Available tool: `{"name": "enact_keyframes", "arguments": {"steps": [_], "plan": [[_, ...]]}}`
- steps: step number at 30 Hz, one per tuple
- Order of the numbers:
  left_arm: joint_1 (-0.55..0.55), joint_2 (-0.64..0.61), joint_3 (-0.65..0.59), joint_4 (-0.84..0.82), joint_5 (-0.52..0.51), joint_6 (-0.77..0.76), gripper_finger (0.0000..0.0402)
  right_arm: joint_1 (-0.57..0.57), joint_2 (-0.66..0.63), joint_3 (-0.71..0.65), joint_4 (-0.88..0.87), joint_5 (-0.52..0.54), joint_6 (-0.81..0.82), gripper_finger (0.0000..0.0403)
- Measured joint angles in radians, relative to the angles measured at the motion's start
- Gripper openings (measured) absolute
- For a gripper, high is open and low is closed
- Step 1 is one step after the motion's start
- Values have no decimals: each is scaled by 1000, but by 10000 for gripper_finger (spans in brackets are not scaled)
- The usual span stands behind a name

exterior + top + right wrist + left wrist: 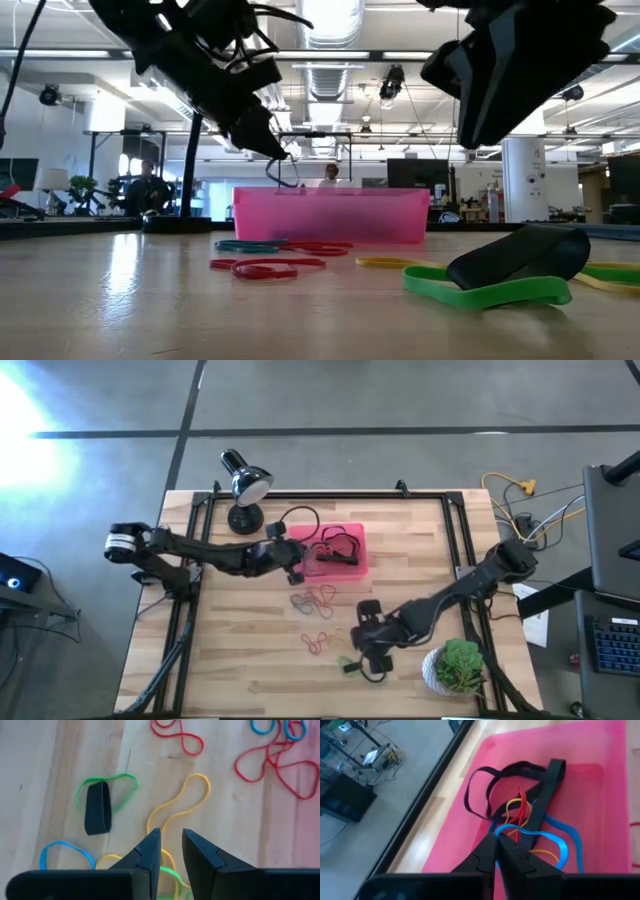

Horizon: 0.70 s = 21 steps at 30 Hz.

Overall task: Pick and place rubber bands into bin
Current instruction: Put the blue rubber band into the red bin, then put the black rubber band into the red bin

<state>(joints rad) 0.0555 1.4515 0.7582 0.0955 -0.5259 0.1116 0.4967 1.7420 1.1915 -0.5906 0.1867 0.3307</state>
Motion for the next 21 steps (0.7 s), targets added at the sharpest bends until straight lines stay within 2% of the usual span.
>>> {"name": "enact_keyframes", "arguments": {"steps": [11,17,21], "plan": [[1,29,3,1,4,0,95,5,0,-103,179,-19,63,68],[0,22,5,1,96,0,107,14,0,-123,257,-86,62,68],[2,22,6,0,102,0,107,28,0,-159,374,-112,56,68]]}}
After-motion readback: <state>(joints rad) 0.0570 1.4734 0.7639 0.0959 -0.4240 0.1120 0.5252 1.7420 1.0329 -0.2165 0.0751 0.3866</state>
